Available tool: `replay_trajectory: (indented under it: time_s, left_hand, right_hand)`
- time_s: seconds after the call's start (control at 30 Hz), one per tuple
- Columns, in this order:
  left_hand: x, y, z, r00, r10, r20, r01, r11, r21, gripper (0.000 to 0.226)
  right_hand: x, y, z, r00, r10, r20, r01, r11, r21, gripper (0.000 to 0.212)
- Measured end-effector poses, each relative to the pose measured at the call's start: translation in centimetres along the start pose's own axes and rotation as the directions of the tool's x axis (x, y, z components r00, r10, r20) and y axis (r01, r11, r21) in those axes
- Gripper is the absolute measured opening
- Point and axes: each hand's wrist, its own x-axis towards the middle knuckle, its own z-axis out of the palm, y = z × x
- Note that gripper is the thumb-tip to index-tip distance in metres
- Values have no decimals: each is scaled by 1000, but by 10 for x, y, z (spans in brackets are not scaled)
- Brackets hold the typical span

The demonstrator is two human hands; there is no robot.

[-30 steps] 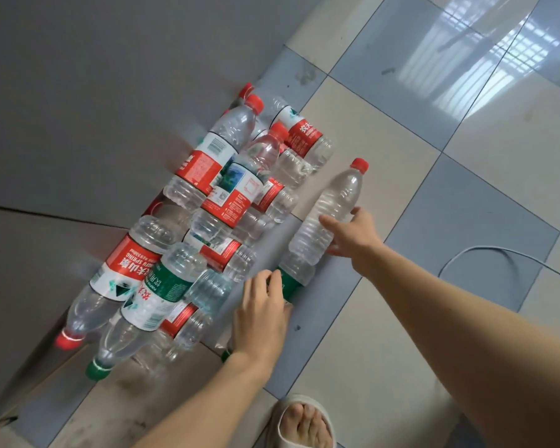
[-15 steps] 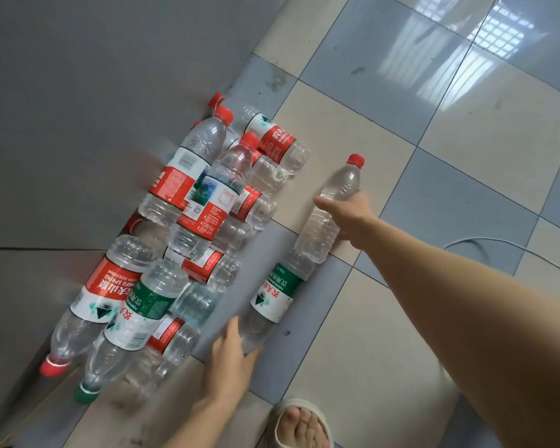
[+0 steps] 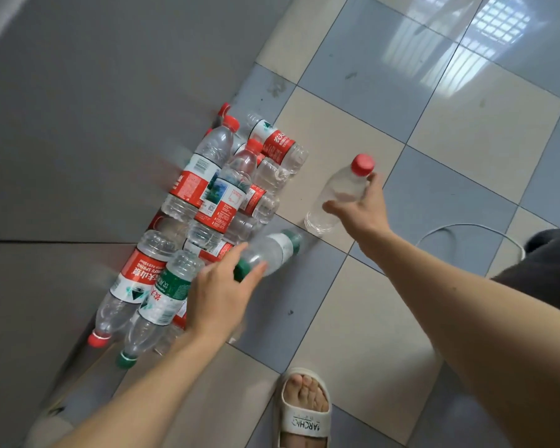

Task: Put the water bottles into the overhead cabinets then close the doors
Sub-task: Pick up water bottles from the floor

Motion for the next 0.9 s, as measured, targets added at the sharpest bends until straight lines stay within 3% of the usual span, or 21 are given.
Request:
replay_trajectory:
  time_s: [0.07,0.17,0.33,0.57,0.7,0.9]
  left_hand:
    - [20,24,-10,993,111,-43,-107,991,80,44]
    - [40,45,-17,973,229,1,-226,960,165,37]
    - [49,41,-19,957,291,26,-291,942,165,42]
    - [41,0,2,994,30,103,-20,995,-93,75]
    - [42,-18,26,996,-6,92,26,975,-219,94]
    - [51,-12,58,994,-100,-40,76,916,-395,75]
  right_hand:
    - [-14,-3,1,996,-84,42,88,990,-110,70]
    - [-29,-1,2,984,-143,104,161,968,-192,67]
    - [-31,1,-1,982,-129,141,158,963,-217,66]
    - [-25,15,-2,977,-73,201,115,972,-207,91]
    - [-19,33,2,979,2,202,25,991,-133,86]
    - [-4,53,18,974,6,227,-9,1000,12,64]
